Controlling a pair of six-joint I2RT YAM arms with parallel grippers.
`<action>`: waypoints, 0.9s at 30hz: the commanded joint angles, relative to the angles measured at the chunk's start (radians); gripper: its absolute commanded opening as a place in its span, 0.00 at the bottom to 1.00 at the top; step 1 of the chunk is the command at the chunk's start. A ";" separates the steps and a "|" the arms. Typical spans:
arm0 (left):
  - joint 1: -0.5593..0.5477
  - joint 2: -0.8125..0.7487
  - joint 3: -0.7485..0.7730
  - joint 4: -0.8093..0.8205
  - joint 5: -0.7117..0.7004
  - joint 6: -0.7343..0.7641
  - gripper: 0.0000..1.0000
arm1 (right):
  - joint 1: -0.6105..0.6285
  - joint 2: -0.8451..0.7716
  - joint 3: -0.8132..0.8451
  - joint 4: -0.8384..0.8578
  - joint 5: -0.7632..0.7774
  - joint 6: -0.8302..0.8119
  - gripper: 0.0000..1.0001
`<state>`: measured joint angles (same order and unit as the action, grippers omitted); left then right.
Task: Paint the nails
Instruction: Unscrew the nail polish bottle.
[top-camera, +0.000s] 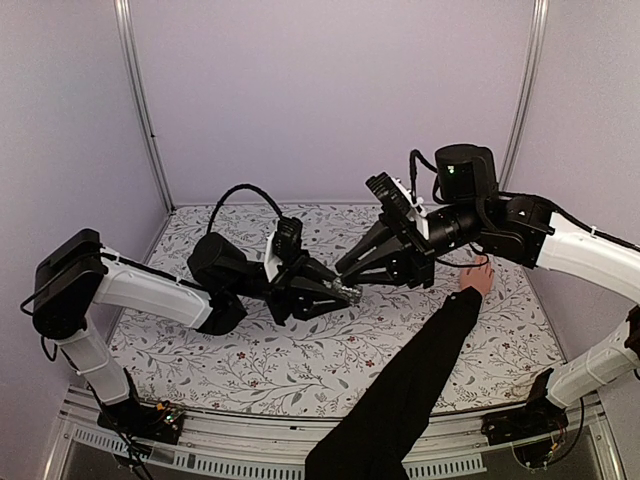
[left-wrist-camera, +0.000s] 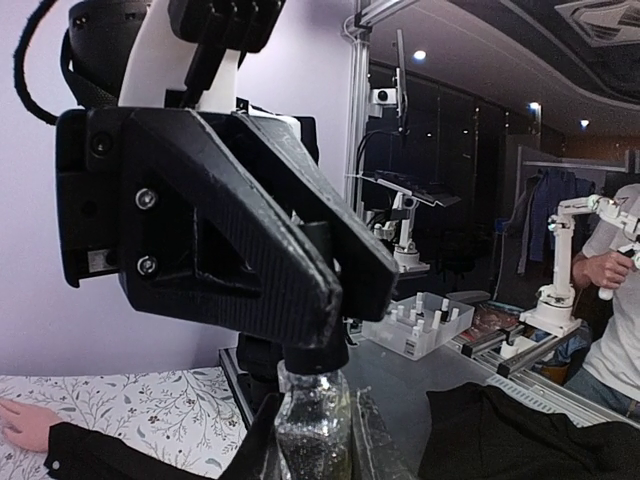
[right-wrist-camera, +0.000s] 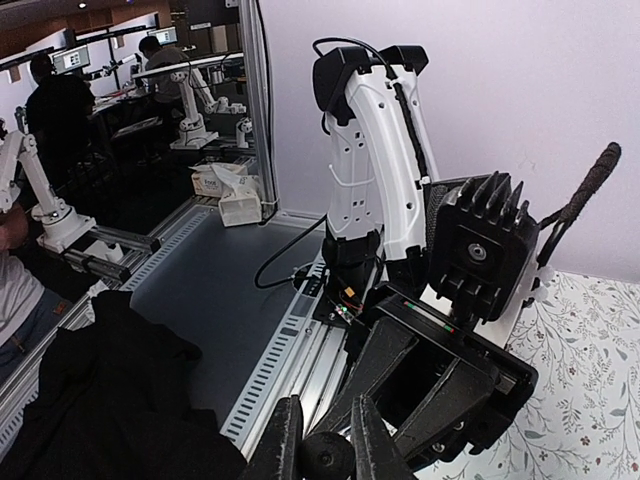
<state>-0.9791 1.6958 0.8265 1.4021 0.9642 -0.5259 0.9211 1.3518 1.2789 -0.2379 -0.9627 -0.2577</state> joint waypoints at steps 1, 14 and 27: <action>-0.006 -0.016 0.007 0.160 0.142 0.018 0.00 | -0.026 -0.011 0.033 -0.018 -0.001 -0.015 0.07; 0.028 -0.109 -0.066 -0.078 -0.164 0.239 0.00 | -0.027 -0.068 -0.007 0.028 0.175 0.059 0.74; -0.057 -0.169 -0.053 -0.357 -0.824 0.511 0.00 | -0.027 -0.093 -0.048 0.138 0.601 0.274 0.74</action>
<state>-0.9821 1.5417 0.7525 1.1572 0.4217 -0.1532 0.9001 1.2709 1.2427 -0.1532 -0.5842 -0.0898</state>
